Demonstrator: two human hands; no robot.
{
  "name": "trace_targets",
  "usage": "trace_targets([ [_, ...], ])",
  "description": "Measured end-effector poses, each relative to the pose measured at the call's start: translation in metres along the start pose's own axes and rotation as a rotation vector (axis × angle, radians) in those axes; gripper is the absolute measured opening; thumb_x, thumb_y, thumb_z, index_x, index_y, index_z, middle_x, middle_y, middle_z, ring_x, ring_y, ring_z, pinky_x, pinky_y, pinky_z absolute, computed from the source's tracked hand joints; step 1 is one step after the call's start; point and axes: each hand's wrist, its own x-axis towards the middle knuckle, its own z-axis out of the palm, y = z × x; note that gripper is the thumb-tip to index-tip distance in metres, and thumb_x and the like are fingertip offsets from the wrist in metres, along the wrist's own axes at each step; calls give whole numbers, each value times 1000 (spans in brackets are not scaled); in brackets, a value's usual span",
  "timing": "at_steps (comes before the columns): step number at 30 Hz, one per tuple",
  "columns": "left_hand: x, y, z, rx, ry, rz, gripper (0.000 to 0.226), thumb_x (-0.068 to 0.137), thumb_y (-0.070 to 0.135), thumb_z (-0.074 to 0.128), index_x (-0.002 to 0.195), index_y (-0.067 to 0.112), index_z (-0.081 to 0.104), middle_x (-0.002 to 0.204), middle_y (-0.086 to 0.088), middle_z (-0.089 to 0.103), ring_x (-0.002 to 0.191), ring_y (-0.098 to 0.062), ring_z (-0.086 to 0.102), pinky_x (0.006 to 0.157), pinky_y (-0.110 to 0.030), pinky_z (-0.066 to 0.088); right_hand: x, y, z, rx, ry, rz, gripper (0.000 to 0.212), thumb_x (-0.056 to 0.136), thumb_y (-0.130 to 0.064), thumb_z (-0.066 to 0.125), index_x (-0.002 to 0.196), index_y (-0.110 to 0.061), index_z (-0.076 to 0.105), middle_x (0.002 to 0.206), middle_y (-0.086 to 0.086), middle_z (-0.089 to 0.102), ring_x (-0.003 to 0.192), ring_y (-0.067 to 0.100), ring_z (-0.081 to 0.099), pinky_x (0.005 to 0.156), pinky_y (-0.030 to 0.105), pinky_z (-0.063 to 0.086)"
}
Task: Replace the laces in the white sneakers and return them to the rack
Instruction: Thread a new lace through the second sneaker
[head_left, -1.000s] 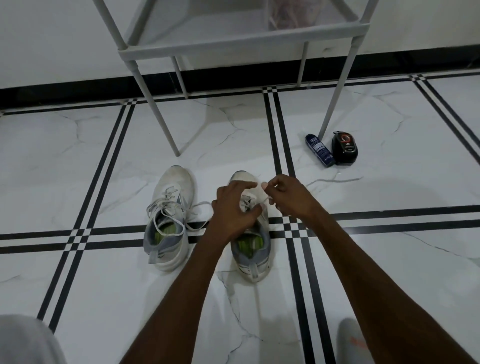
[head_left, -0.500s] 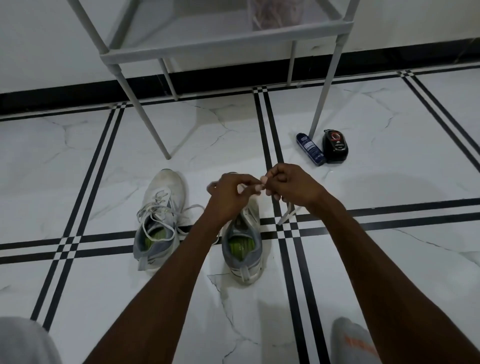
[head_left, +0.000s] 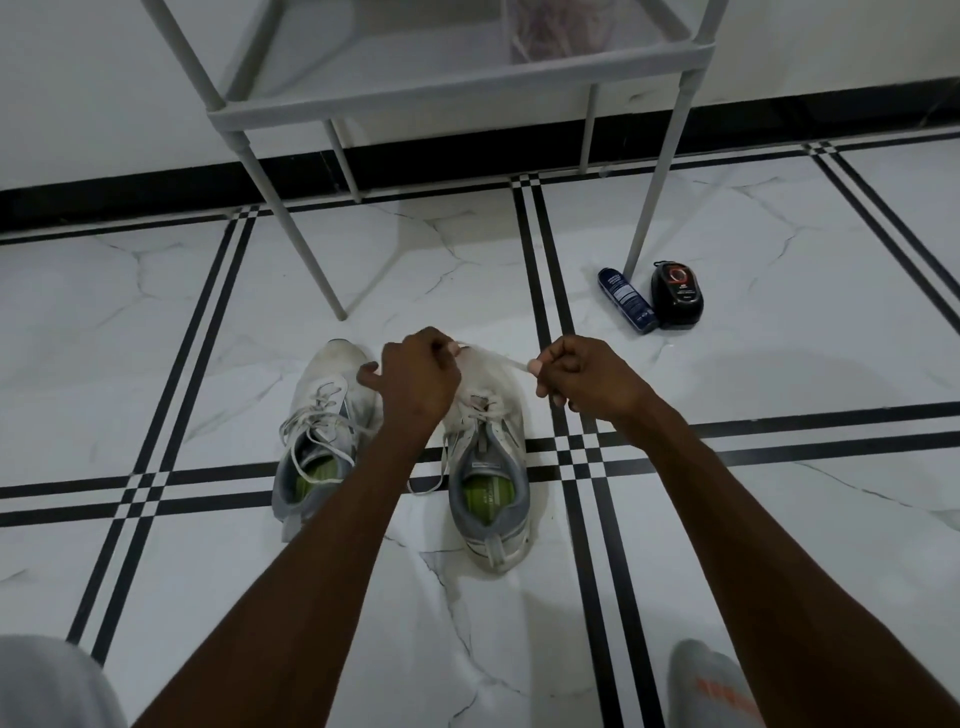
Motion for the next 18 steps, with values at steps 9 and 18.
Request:
trace_targets([
  [9,-6,9,3,-232,-111,203,16,94,26,65,88,31,78,77,18,73,80,7,64,92,-44,40,0,-8,8,44,-22,-14,22,96,-26,63,104,-6,61,84,7,76,63,11,60,66,33,48],
  [18,4,-16,8,-185,-55,15,20,84,51,56,80,42,73,82,17,75,88,-6,69,94,-54,45,-12,-28,16,27,-244,-194,16,99,-19,60,104,-5,66,89,8,77,67,15,67,57,10,45],
])
